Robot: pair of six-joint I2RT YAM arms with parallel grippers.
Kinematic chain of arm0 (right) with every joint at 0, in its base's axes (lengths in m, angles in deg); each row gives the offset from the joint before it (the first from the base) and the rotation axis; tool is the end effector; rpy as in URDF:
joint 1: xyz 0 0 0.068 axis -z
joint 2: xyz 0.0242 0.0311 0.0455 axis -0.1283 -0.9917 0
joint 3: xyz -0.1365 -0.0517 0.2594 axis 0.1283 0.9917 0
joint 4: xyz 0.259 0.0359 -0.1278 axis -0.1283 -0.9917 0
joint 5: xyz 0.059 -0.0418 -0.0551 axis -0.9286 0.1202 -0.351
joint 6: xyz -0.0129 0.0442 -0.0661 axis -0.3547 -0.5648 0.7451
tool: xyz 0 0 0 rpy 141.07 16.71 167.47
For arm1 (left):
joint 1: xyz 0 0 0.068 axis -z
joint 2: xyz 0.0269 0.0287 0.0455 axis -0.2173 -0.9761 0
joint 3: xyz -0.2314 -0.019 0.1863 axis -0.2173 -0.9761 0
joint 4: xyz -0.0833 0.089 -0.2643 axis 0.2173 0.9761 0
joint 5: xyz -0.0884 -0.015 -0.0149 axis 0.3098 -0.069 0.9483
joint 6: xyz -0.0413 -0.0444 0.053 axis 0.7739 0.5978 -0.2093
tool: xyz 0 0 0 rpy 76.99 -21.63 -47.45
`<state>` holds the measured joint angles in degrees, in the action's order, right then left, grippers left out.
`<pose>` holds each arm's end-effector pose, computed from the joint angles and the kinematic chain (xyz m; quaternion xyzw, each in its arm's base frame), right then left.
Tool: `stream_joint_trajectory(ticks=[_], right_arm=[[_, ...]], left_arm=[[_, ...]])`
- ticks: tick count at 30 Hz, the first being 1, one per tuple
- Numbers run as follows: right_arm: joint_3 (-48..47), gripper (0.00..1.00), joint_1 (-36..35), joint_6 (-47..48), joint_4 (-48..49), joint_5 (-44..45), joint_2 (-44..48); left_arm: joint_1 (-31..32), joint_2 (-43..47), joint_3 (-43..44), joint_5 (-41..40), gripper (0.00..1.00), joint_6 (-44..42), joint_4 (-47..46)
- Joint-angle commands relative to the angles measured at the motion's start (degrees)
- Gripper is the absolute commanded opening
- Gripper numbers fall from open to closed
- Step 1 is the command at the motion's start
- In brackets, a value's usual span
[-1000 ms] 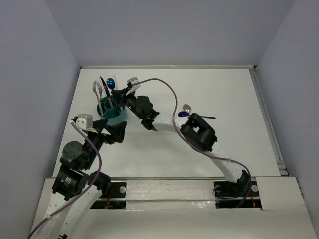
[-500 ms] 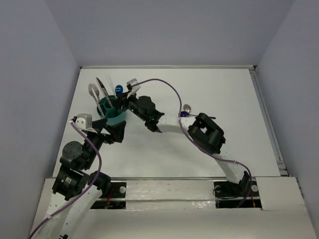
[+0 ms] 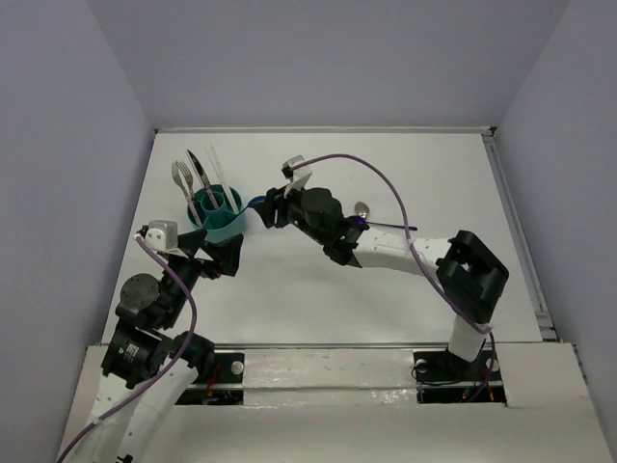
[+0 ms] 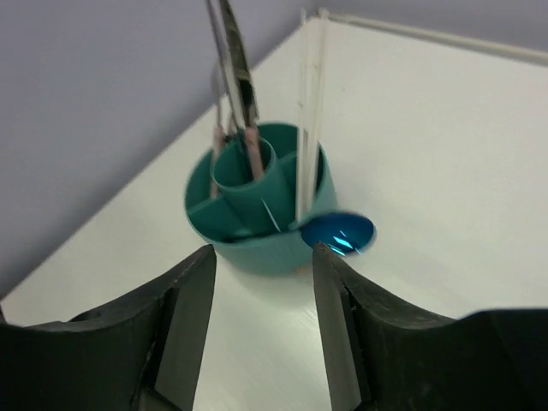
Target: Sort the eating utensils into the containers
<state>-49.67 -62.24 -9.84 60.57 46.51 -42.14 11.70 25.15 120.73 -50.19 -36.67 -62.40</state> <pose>0.3015 0.4092 0.2952 -0.1839 0.6913 0.3572 0.6006 0.1039 -0.0449 0.3746 0.0307 0.6436 -0.2621 0.7185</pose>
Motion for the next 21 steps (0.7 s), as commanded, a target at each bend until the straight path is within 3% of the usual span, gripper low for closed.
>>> stream_joint_trajectory(ticks=[1, 3, 6, 11, 16, 21], right_arm=[[6.90, 0.51, 2.39, 0.32, -8.87, 6.66, 9.21], [11.12, 0.44, 4.50, -1.34, -15.10, 9.56, 13.87], [14.38, 0.42, 10.21, -5.72, -26.67, 11.77, 18.45], [17.72, 0.44, 21.55, -8.91, -37.96, 5.63, 19.43], [12.65, 0.51, 23.58, -5.58, -45.43, 6.75, 13.38], [6.66, 0.51, 26.30, 3.01, -51.49, 10.54, 10.11]], left_arm=[[-0.43, 0.46, 1.37, 1.10, 0.99, -0.36, -3.15], [-0.43, 0.64, 1.37, 1.01, 0.99, -0.27, -3.15], [-0.43, 0.90, 1.37, 1.10, 0.99, -0.27, -3.24], [0.10, 0.99, 1.29, 1.10, 0.99, -0.36, -3.24], [0.10, 0.90, 1.20, 1.10, 0.99, -0.36, -3.15], [0.10, 0.90, 1.20, 1.19, 0.99, -0.27, -3.06]])
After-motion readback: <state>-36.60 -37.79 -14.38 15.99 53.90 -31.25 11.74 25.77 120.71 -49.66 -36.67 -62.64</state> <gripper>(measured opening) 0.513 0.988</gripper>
